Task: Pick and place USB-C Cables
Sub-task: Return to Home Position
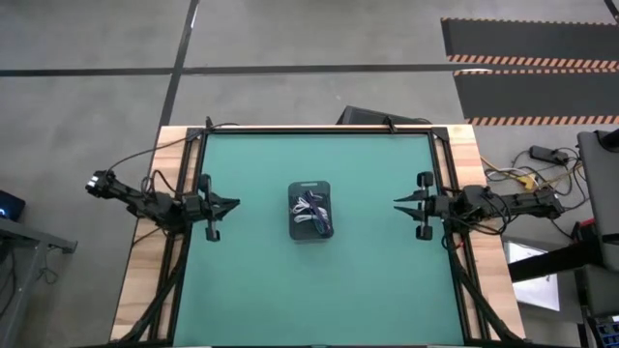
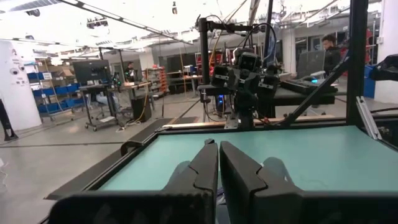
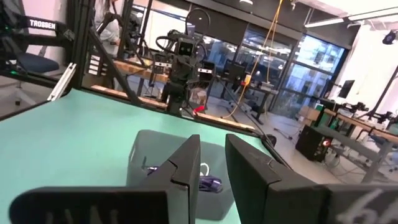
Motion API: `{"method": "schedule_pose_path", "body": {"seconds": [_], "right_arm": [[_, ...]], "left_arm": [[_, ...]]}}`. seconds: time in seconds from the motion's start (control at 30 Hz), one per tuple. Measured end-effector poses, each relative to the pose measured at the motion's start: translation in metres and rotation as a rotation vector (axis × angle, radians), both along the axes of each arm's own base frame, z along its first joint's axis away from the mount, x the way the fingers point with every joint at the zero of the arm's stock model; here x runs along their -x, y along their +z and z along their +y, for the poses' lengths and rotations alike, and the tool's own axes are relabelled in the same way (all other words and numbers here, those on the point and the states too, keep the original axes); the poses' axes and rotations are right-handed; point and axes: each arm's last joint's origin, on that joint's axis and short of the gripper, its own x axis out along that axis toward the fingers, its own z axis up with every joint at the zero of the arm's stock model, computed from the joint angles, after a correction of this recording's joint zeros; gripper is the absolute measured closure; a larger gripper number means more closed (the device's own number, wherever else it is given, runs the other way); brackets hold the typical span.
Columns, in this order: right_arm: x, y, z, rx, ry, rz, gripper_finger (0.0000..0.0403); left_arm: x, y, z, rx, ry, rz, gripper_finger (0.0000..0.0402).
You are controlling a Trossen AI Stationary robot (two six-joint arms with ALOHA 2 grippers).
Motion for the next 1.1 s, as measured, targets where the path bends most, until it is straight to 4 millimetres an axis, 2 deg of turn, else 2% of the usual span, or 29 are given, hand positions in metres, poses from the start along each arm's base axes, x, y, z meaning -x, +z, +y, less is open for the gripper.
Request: {"method": "schedule_pose_path", "body": {"seconds": [1.1], "right_arm": [[0.0000, 0.0000, 0.0000, 0.000, -0.001, 0.000, 0.0337]], "left_arm": [[-0.0077, -0.0097, -0.0033, -0.047, 0.000, 0.108, 0.0402]]}}
